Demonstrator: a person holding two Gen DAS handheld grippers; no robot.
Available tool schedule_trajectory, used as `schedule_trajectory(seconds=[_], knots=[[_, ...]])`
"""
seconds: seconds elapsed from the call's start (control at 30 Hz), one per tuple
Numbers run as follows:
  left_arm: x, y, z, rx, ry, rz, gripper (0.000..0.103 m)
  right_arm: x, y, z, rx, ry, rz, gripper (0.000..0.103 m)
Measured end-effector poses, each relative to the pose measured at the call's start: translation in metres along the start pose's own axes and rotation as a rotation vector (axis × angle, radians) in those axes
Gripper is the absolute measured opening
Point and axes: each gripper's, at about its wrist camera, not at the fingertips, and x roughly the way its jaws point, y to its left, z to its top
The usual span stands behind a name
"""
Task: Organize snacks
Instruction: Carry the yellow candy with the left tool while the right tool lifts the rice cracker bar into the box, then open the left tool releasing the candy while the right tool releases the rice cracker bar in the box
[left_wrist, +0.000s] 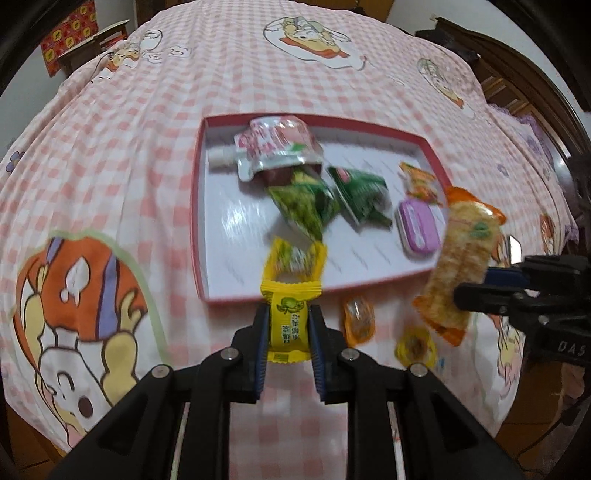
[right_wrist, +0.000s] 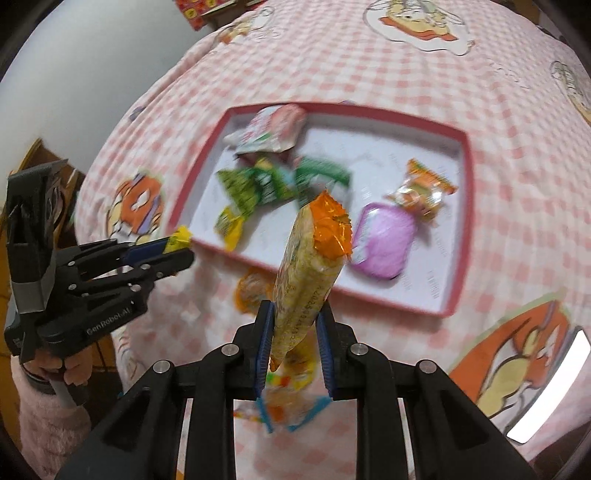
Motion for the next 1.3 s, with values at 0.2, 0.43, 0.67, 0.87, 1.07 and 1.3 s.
schedule_trajectory(seconds=[0.2,0.43,0.67,0.87,1.07,1.3], knots=[[0.015,-0.001,0.027,-0.002,-0.002,0.027,0.021,0.002,-0.028,0.028,0.045,0.017,-0.054,0.024],[0.039,0.005,0.045,-0.017,0.005,0.066,0.020,0.016,-0.059,0.051,0.095,0.038,-0.111,0.024],[0.058,0.011,0.056,-0.040,0.023,0.080,0.020,0.015,-0.066,0.069,0.085,0.002,-0.143,0.024],[0.061,0.007,0.063,-0.033,0.010,0.095,0.020,0.029,-0.062,0.086,0.083,-0.004,-0.121,0.024],[0.062,0.005,0.067,-0.031,0.012,0.101,0.021,0.045,-0.055,0.093,0.080,-0.003,-0.103,0.026],[0.061,-0.001,0.060,-0.007,0.026,0.107,0.046,0.044,-0.052,0.087,0.074,-0.035,-0.079,0.045]])
